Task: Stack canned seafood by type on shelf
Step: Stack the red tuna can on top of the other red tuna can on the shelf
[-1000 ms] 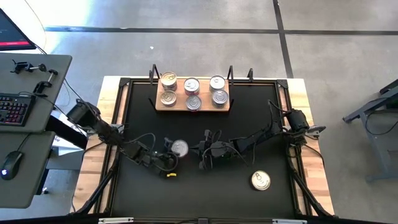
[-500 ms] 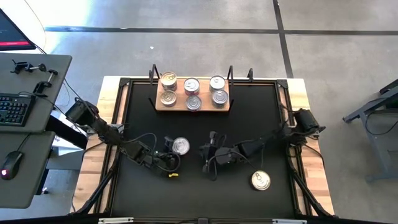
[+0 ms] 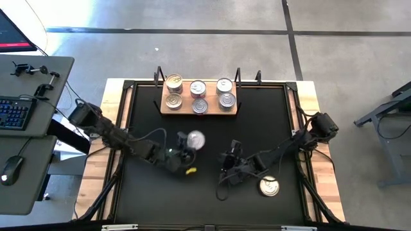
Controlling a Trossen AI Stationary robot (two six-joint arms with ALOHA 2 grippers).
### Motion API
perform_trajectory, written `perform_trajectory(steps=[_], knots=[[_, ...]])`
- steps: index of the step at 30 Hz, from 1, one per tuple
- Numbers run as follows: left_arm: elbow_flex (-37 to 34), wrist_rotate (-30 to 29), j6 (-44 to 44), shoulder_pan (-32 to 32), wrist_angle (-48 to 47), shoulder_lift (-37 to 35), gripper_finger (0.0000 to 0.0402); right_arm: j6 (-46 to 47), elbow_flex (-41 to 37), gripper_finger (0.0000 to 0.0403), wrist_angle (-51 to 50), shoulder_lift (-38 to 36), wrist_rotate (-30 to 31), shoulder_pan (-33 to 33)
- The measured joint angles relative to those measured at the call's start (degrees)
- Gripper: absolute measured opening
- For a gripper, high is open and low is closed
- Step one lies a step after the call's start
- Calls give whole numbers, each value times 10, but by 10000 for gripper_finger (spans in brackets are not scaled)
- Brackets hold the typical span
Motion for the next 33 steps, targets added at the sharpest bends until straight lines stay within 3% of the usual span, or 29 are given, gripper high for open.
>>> perform_trajectory(steps=[7,18,23,33], knots=[[55,32,87,145,7,-1,0,33,0,14,-29,0,57,11],[83,244,95,363,19,-1,0,34,0,14,-29,0,58,8],[83,295,79,391,3,-1,0,33,0,14,-29,0,58,6],[83,294,79,393,-26,-1,12,34,0,14,-28,0,58,1]])
